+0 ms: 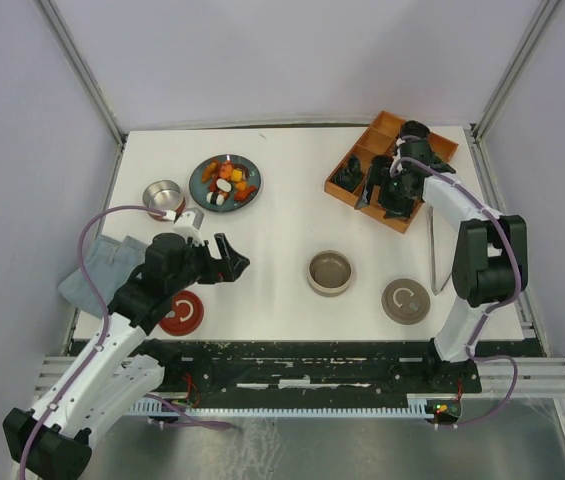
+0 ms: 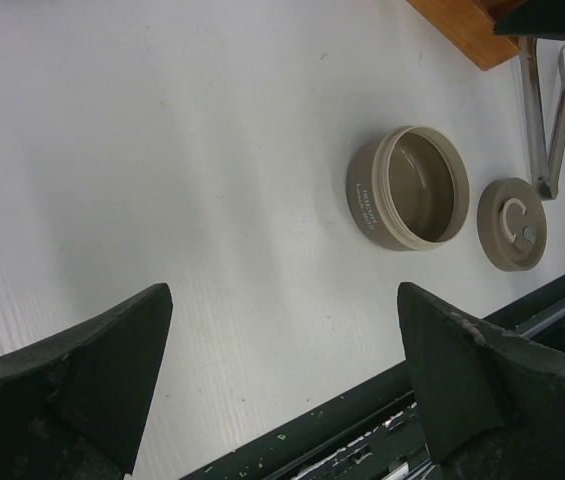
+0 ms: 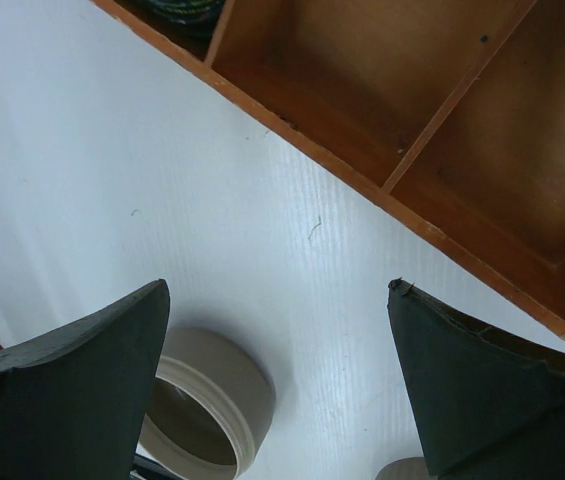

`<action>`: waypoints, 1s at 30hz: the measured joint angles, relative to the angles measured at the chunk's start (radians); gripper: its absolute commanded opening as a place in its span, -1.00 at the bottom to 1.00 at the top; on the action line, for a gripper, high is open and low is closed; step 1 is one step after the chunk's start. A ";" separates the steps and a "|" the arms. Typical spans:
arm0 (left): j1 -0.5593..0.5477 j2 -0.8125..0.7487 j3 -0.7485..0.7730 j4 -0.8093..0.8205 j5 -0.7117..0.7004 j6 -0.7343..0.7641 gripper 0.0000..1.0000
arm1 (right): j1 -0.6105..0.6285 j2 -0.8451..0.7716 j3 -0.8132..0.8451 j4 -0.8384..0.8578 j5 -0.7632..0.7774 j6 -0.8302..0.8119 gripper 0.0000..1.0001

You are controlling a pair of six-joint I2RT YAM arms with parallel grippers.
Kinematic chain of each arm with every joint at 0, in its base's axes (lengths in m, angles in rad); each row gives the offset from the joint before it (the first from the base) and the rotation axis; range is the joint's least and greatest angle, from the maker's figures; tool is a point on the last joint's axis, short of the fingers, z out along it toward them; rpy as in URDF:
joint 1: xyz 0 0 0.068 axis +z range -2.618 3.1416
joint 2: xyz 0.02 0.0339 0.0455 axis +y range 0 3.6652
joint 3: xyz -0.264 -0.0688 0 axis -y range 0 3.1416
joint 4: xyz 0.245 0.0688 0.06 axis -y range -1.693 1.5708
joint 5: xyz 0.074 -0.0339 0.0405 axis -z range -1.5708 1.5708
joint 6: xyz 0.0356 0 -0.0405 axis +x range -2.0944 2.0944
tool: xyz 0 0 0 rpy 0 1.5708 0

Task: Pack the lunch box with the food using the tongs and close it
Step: Move the plate to the center of the board.

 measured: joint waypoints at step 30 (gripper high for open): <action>0.000 -0.029 0.000 0.002 0.009 0.000 0.99 | -0.154 0.003 -0.107 -0.006 0.214 -0.042 0.98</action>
